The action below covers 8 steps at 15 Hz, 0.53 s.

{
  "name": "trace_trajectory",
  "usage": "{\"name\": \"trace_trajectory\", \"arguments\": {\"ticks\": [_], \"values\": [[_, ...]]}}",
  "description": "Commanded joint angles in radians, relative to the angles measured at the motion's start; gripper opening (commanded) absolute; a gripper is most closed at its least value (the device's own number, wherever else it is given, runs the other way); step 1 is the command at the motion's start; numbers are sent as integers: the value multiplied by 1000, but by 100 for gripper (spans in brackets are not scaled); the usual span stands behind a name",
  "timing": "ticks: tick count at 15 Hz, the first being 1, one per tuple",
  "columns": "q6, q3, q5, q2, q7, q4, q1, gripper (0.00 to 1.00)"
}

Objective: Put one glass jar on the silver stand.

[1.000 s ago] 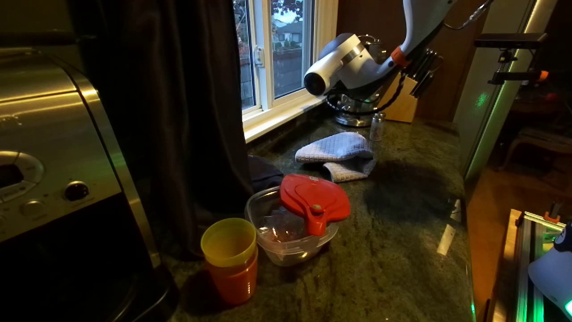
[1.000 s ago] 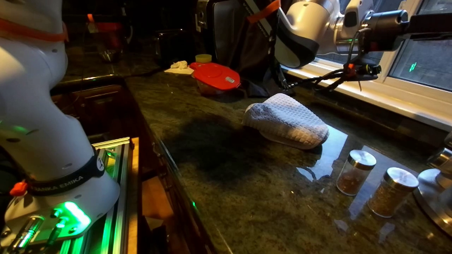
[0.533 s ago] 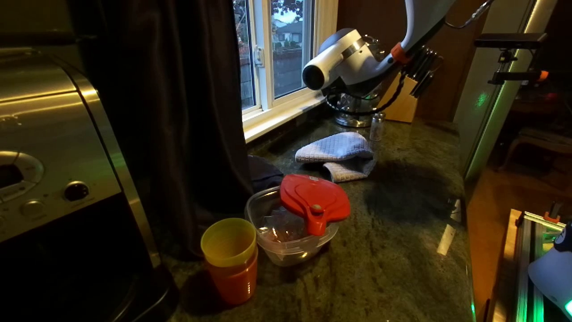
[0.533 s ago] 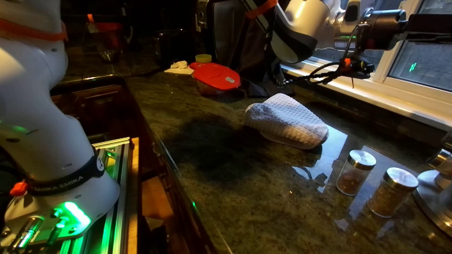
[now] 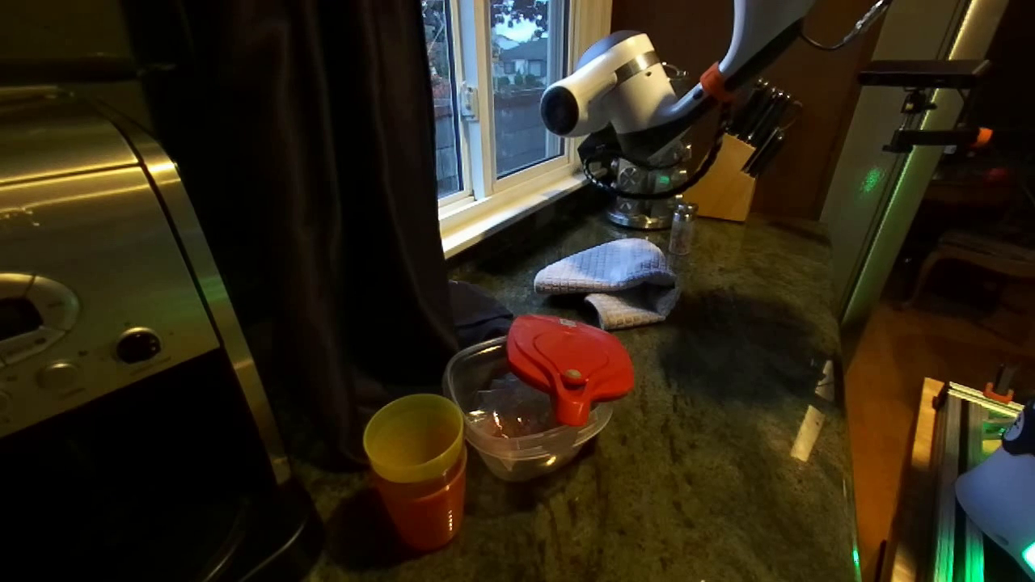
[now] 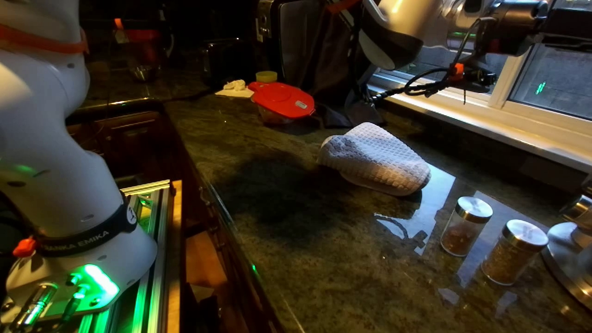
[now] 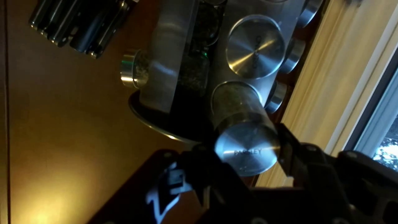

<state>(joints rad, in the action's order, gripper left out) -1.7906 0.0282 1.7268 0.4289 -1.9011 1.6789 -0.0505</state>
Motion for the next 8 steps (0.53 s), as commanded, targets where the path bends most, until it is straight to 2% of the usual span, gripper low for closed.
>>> {"name": "trace_trajectory", "arguments": {"ticks": [1, 8], "values": [[-45, -11, -78, -2, 34, -27, -19, 24], [-83, -9, -152, -29, 120, -14, -10, 24]]}}
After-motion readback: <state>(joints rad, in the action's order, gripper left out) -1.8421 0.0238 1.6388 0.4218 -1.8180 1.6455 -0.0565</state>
